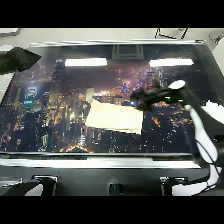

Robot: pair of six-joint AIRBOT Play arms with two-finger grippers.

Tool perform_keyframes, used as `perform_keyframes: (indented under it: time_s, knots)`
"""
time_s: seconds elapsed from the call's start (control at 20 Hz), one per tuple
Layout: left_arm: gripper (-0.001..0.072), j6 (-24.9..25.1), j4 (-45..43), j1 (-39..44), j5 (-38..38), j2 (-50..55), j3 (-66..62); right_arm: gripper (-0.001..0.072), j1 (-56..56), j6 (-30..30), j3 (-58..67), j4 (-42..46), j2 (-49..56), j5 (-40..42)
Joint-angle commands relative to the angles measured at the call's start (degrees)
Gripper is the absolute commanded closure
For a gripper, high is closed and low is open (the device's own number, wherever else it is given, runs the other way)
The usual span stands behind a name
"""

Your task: Fold the clothes and pants, and hang the long-sleeved shirts on hangers.

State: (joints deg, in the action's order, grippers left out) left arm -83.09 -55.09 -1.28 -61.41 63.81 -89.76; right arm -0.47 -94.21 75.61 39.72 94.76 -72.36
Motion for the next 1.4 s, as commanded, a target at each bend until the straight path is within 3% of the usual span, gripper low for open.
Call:
perform_keyframes:
  time_s: [0.0, 0.05, 0.15, 0.25, 0.6, 0.75, 0.8, 0.85, 1.05, 1.2, 1.35]
  knots:
    - [0.0684, 0.17, -0.04, -0.04, -0.39, -0.11, 0.00, 0.0081, -9.27, -2.36, -6.10, 18.80, -4.35, -7.65]
    - [0.0684, 0.15, -0.02, -0.04, -0.39, -0.11, 0.00, 0.0086, -9.75, -1.01, -9.31, 17.00, -4.22, -5.62]
    - [0.0683, -0.20, 0.00, -0.04, -0.42, 0.00, 0.00, 0.0137, -8.98, 7.82, -15.04, 8.13, -3.72, 0.85]
    - [0.0683, -2.01, 0.00, -0.04, -0.39, 0.07, 0.00, 0.0137, -7.26, 15.15, -17.94, 1.60, -2.51, 5.38]
    - [0.0684, -2.69, 0.04, 0.72, -0.57, 0.07, 0.00, 0.0181, -6.21, 23.19, -18.14, -13.33, 5.66, 3.56]
    - [0.0684, -3.08, 0.02, 0.94, -0.57, 0.09, 0.00, 0.0344, -4.57, 28.09, -18.14, -13.09, 6.60, 0.85]
    - [0.0684, -3.08, 0.04, 1.01, -0.57, 0.09, 0.00, 0.0547, -4.15, 29.33, -18.03, -13.62, 6.60, 0.90]
    - [0.0684, -3.08, 0.04, 1.01, -0.57, 0.07, 0.00, 0.0675, -4.15, 29.35, -17.62, -14.25, 6.56, 0.74]
    - [0.0684, -3.06, 0.02, 1.01, -0.55, 0.13, 0.00, 0.0676, -7.08, 29.88, -10.69, -16.28, 3.15, -3.39]
    - [0.0683, -3.02, 0.00, 1.01, -0.52, 0.20, 0.00, 0.0678, -13.16, 22.12, -1.38, -13.44, -2.14, -5.92]
    - [0.0683, -2.99, 0.00, 1.01, -0.52, 0.31, 0.00, 0.0678, -20.98, 12.41, 8.92, -5.27, -5.95, -10.10]
